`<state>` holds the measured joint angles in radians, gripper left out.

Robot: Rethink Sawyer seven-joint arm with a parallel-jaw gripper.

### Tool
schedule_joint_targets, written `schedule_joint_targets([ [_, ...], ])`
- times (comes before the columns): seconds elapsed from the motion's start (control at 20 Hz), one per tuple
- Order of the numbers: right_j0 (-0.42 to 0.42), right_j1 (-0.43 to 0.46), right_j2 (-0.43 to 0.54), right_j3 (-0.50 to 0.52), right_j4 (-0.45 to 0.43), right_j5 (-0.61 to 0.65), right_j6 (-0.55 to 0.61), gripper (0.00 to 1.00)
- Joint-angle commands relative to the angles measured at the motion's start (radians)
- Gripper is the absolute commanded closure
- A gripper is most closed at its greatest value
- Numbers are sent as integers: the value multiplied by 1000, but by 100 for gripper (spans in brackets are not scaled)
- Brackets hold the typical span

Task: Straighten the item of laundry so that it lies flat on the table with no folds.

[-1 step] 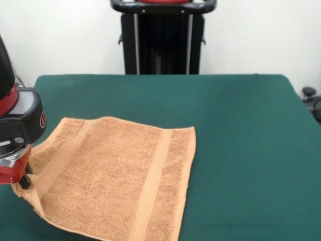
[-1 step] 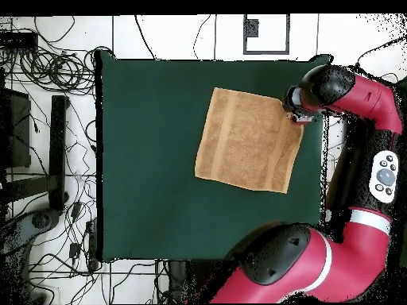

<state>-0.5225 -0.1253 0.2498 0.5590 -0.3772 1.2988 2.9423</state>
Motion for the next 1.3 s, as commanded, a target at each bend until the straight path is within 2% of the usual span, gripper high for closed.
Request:
schedule_joint_targets([
  [0.05, 7, 50, 71, 83, -39, -151, -409, 100],
  [0.6, -19, 77, 85, 103, -36, -232, -452, 100],
  [0.65, -18, 76, 82, 107, -35, -236, -450, 0],
  [1.3, -11, 54, 59, 160, -23, -279, -390, 0],
])
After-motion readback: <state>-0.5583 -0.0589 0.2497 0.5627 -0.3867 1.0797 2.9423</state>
